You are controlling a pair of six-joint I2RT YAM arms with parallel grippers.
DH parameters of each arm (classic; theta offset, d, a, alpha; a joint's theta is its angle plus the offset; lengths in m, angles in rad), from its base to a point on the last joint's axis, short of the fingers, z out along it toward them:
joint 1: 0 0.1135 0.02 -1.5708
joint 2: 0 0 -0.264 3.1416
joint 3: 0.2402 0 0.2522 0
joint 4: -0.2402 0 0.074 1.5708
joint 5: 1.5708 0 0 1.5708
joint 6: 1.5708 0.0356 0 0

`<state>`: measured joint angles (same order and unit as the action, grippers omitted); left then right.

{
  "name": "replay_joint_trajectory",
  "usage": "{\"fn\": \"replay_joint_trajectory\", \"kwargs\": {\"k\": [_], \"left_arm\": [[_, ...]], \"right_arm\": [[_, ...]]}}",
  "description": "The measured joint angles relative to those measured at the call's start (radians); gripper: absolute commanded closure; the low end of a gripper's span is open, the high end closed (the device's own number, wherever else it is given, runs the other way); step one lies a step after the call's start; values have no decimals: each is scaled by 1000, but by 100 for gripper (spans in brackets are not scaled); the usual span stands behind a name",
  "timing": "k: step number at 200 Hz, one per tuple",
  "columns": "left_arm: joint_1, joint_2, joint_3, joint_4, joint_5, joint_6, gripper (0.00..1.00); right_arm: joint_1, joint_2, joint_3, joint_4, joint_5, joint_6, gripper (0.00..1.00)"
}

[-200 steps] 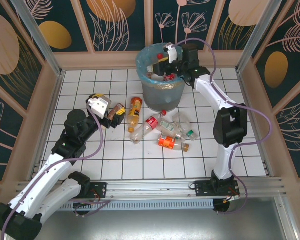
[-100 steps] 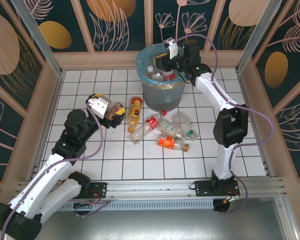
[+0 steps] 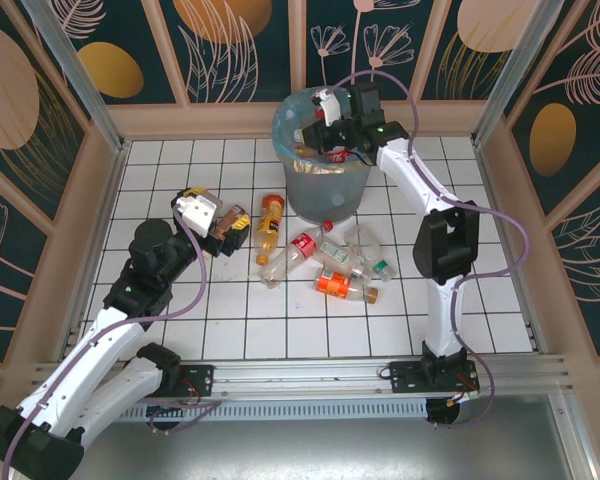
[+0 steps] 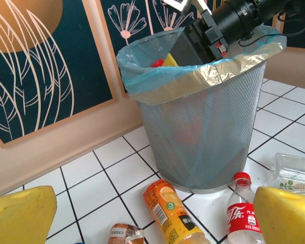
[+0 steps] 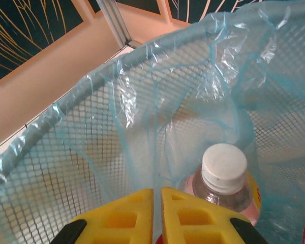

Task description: Put the plastic bottles in the bin

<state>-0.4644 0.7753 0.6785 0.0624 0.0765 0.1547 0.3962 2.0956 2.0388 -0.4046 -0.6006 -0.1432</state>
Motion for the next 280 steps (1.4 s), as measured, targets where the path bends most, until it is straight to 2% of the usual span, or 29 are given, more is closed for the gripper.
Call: {"fn": "replay_joint_trajectory", "kwargs": {"k": [43,62,86,104,122,147,162,176,192,224,280], "left_arm": [[0,0,0,-7,-7,0,1],[0,0,0,-8,-11,-1,1],[0,13,13,-29,-37,-12,2],[0,52,51,-59,-80,-35,3],[0,124,116,-108,-150,-73,5],[0,278,237,-205,-262,-146,8],[1,360,288,-261,-277,-187,12],[1,407,301,-288,-240,-217,15],[1,414,277,-296,-144,-235,18],[-22,421,249,-298,15,-243,17],[-129,598,269,-318,69,-254,16]], "right_arm": [[18,35,148,-109,41,0,66],[23,29,202,-114,66,31,65],[23,-23,188,-102,96,77,65],[25,-125,82,-64,114,107,64],[39,-283,-112,23,130,132,61],[94,-509,-372,153,146,155,59],[133,-620,-502,224,161,161,59],[151,-701,-599,270,173,162,60],[158,-768,-688,299,203,162,59],[162,-843,-805,293,287,161,60],[162,-926,-873,286,410,151,59]]}}
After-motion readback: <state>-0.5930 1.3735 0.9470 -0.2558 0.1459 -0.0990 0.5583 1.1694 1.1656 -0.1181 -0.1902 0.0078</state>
